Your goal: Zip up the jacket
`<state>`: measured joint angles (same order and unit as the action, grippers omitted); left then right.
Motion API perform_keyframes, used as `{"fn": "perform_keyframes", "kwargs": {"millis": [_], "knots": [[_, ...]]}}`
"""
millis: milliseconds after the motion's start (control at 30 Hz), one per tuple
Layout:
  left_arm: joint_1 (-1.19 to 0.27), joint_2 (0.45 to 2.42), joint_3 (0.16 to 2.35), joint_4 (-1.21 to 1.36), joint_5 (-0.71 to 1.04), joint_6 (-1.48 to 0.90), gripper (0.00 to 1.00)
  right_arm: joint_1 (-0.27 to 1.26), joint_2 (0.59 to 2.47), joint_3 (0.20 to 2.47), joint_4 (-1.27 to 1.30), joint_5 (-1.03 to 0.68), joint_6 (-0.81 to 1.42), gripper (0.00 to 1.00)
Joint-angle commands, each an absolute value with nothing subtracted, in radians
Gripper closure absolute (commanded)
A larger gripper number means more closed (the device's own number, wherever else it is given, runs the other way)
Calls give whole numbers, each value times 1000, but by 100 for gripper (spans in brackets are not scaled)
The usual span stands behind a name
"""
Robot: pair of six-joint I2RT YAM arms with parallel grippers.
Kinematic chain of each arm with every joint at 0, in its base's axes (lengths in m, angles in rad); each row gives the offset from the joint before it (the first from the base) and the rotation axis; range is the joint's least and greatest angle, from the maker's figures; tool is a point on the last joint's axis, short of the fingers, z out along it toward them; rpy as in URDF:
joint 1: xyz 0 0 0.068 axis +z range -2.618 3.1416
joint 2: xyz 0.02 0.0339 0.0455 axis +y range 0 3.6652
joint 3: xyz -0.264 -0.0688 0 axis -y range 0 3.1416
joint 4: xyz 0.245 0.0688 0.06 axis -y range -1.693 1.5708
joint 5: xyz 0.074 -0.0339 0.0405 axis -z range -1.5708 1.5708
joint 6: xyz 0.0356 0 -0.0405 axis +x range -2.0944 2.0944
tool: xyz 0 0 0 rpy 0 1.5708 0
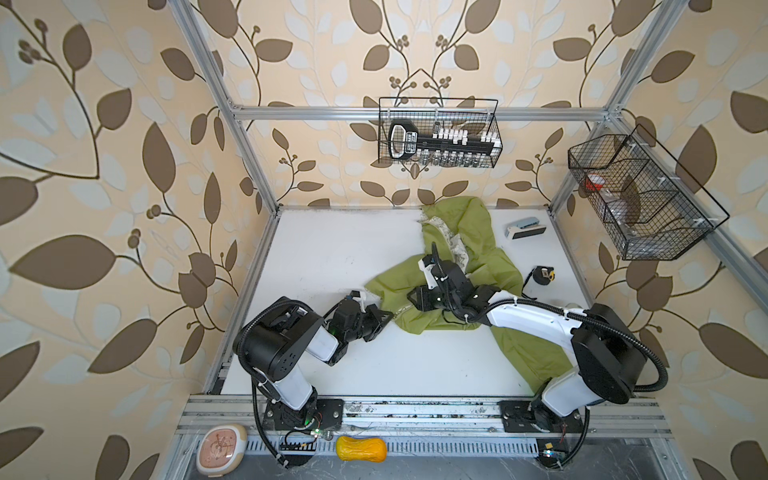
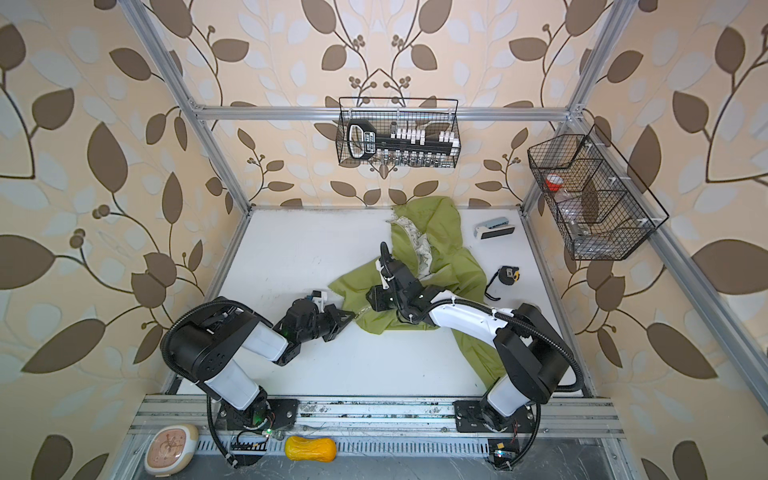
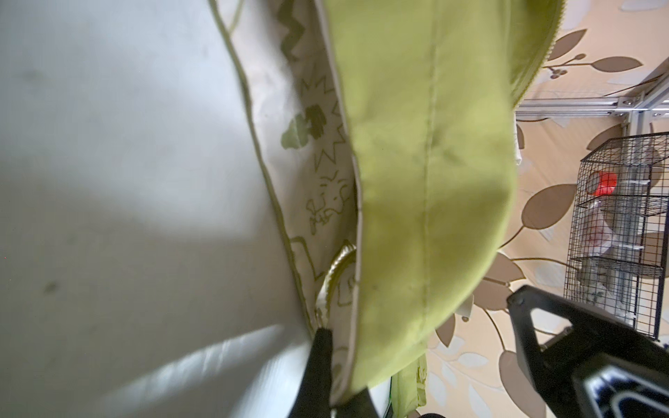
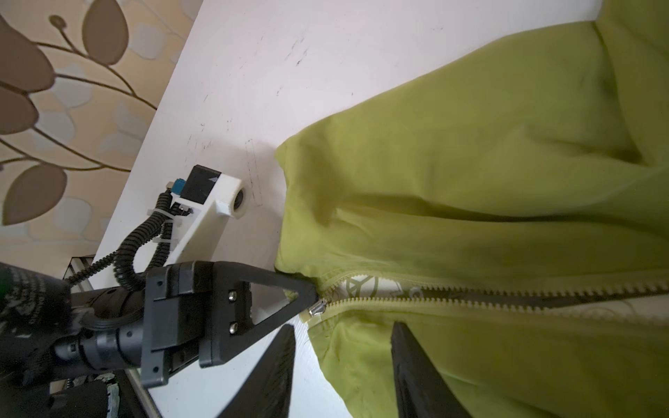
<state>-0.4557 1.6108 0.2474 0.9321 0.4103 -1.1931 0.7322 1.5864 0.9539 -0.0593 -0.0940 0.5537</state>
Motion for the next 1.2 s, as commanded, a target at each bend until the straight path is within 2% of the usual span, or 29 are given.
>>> {"fn": "perform_keyframes", "kwargs": {"millis": [0,67,167,267,500,767,900,1167], "knots": [[-432,1501,305,699,446,-1089,100,701,1637,1001,-99,-199,495,56],[-422,1410,343,562,446,-1024,100,677,1659,1019,-89,-257,478,54],[-401,1290,402,375,437,-928,100,644,1678,1049,-82,-321,457,45],[-362,1235,452,307,494,-869,100,598,1701,1066,-47,-407,475,42],[-302,1290,655,168,703,-800,100,514,1741,1040,168,-590,632,41],[-280,1311,909,-101,810,-651,100,463,1755,1027,324,-643,752,32],[-243,1308,977,-134,808,-628,100,440,1721,972,386,-644,799,26],[-188,1382,1126,-170,911,-604,100,447,1625,905,477,-638,892,22]]}}
